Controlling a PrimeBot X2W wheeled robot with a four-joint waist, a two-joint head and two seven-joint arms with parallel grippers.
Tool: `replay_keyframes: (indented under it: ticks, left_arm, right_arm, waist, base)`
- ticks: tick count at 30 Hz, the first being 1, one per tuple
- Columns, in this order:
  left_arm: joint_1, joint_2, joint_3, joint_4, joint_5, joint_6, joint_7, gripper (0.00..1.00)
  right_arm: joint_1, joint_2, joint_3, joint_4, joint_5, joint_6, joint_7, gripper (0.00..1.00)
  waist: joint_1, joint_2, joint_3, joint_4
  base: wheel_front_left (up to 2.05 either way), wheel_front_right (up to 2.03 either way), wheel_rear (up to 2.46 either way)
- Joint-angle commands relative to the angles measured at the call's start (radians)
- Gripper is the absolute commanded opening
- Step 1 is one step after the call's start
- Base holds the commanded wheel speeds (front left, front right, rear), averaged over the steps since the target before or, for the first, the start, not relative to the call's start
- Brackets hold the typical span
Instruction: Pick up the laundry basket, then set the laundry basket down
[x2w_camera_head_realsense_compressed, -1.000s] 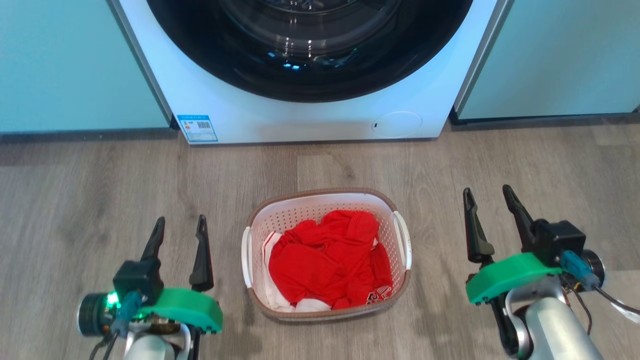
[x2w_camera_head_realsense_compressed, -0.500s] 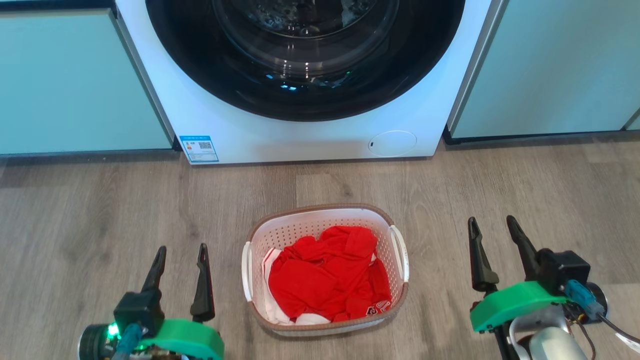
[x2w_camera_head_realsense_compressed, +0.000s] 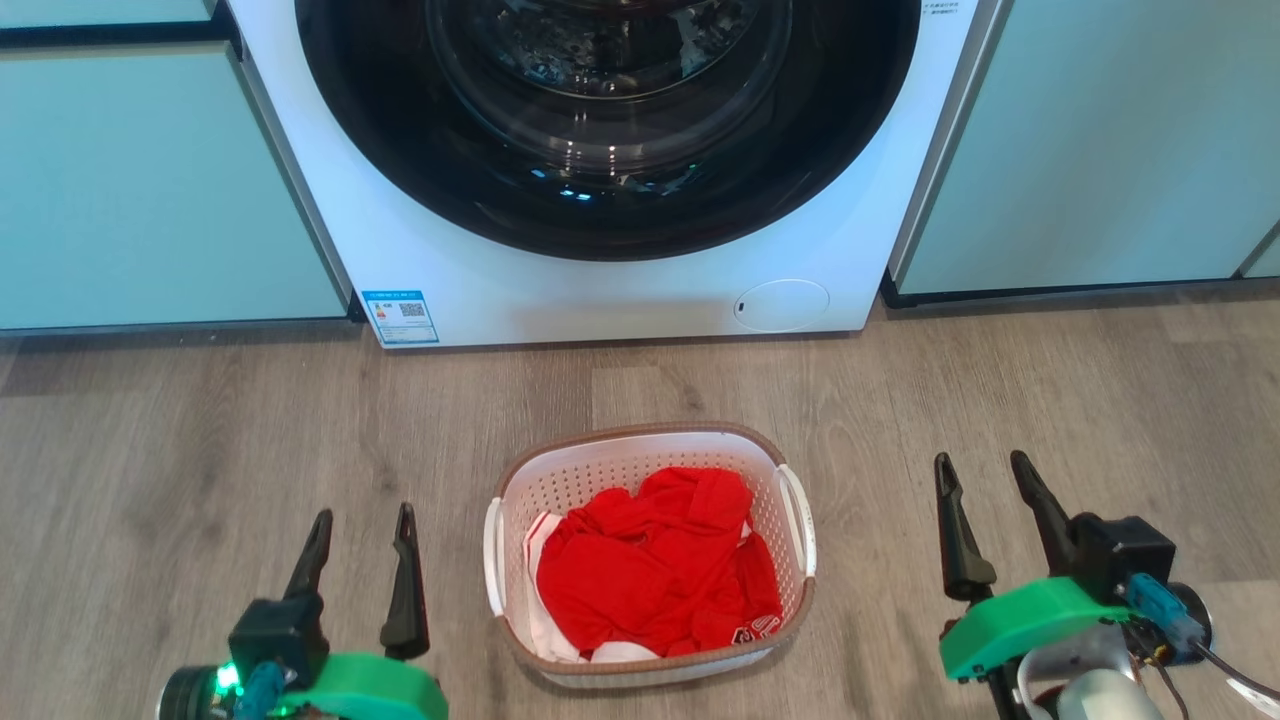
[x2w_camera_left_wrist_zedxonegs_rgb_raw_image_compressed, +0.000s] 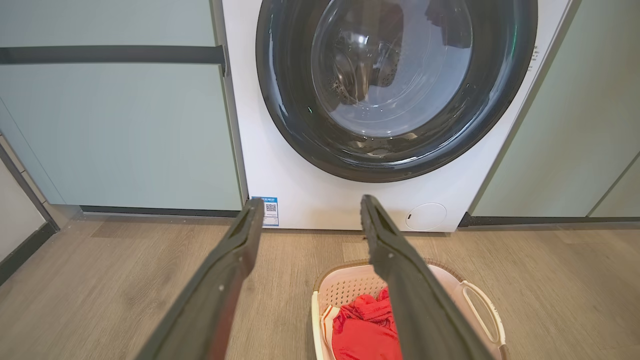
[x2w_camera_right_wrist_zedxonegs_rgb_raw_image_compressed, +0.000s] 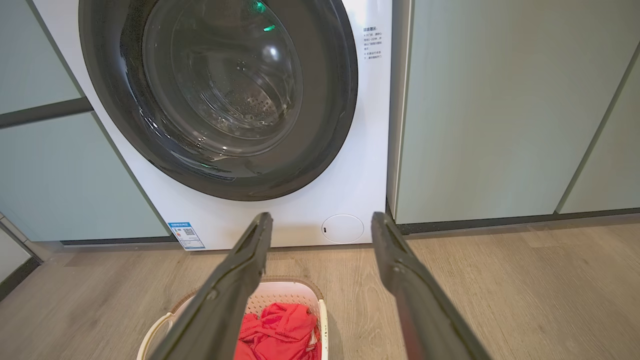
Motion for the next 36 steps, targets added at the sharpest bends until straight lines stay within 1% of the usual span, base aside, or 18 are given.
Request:
replay_keyframes:
  ticks: [1,9,10,14,36]
  left_arm:
    - [-0.022,-0.001,0.029,-0.036,-0.005,0.003,-0.006,1.0]
    - [-0.016,-0.001,0.029,-0.04,-0.007,-0.001,-0.006,1.0]
    - [0.011,0.0,0.0,-0.001,-0.004,-0.001,0.0,0.0]
    - [0.022,0.0,-0.002,0.063,-0.006,-0.001,0.001,0.0]
    - [-0.021,0.013,0.024,0.076,-0.264,-0.032,0.048,0.0]
  right_arm:
    - [-0.019,-0.006,0.022,-0.03,0.006,0.001,-0.012,1.0]
    - [-0.018,-0.006,0.021,-0.027,0.005,0.001,-0.012,1.0]
    - [0.0,0.0,0.0,0.001,0.0,0.0,0.0,0.0]
    - [0.012,0.003,0.006,0.065,0.0,0.0,0.002,0.0]
    - [-0.008,-0.01,-0.013,0.06,0.244,0.0,0.049,0.0]
  waist:
    - [0.0001,0.0,-0.002,-0.001]
    - [0.0001,0.0,-0.005,-0.007]
    - [0.0001,0.0,-0.006,-0.007]
    - [0.0001,0.0,-0.006,-0.007]
    - [0.0001,0.0,-0.004,-0.006]
  base:
    - [0.0,0.0,0.0]
    - [0.0,0.0,0.0]
    - [0.0,0.0,0.0]
    - [0.0,0.0,0.0]
    - [0.0,0.0,0.0]
